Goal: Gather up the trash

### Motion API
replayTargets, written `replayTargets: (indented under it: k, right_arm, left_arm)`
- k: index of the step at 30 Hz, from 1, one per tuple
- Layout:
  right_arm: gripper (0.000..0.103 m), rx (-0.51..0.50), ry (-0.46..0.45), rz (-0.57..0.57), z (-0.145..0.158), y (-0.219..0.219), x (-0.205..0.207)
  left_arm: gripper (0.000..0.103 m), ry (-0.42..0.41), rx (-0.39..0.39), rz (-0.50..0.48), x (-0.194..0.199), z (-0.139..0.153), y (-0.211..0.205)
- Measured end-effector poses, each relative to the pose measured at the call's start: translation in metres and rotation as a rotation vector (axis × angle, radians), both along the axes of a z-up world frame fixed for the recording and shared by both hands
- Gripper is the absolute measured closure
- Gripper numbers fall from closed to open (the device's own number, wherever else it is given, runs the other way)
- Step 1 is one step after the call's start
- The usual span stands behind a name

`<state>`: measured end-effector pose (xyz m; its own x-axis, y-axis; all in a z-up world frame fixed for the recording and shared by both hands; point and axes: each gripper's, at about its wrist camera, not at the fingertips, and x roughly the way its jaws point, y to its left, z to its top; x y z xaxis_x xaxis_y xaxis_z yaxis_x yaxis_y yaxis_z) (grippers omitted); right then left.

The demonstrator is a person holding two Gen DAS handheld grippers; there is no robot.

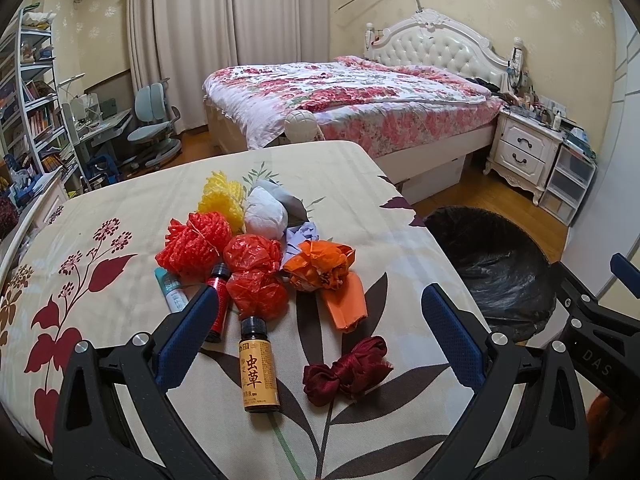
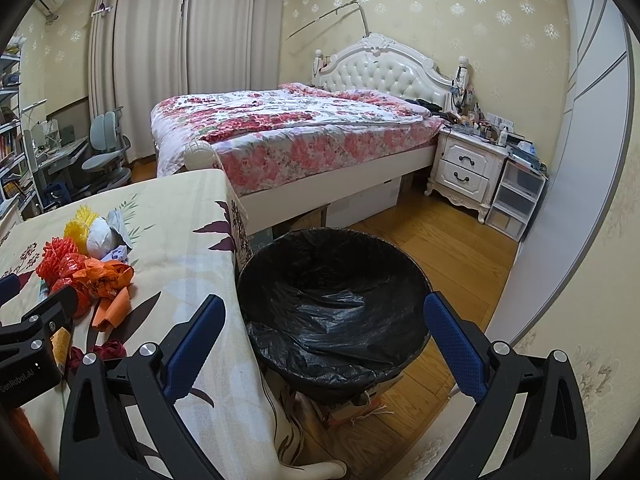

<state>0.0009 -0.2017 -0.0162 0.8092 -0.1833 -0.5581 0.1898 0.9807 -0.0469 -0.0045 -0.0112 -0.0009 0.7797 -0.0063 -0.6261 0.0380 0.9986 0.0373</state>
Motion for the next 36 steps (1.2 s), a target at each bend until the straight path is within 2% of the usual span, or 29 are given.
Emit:
replayTargets:
  k: [14,16,23,29,36]
  right_arm:
    - [0.006,0.004,0.009,-0.006,-0.008,-0.004,-0.002]
    - [0.006,0.004,0.013,-0.005,-0.011,-0.004,-0.003]
    - [0.006,0.01,0.027,0.004,-0.014,0.0,-0.005]
    - [0.006,0.023,0.043,0.034,-0.01,0.011,-0.004]
    - [0.008,0.027,0.066,0.133,-0.006,0.043,-0.003]
  left_arm:
    - [0.006,0.013,0.001,-0.01,-0.001,-0.004,-0.002]
    - [0.014,0.016,0.006,-0.01,0.0,-0.004,-0.002]
    - [0.015,0.025,0.004,-0.004,-0.001,-0.004,0.003]
    - [0.015,0.015,0.025,0.021,-0.006,-0.004,0.022]
    - [0.015,0.039,0.033,0.09,-0.015,-0.011,0.064]
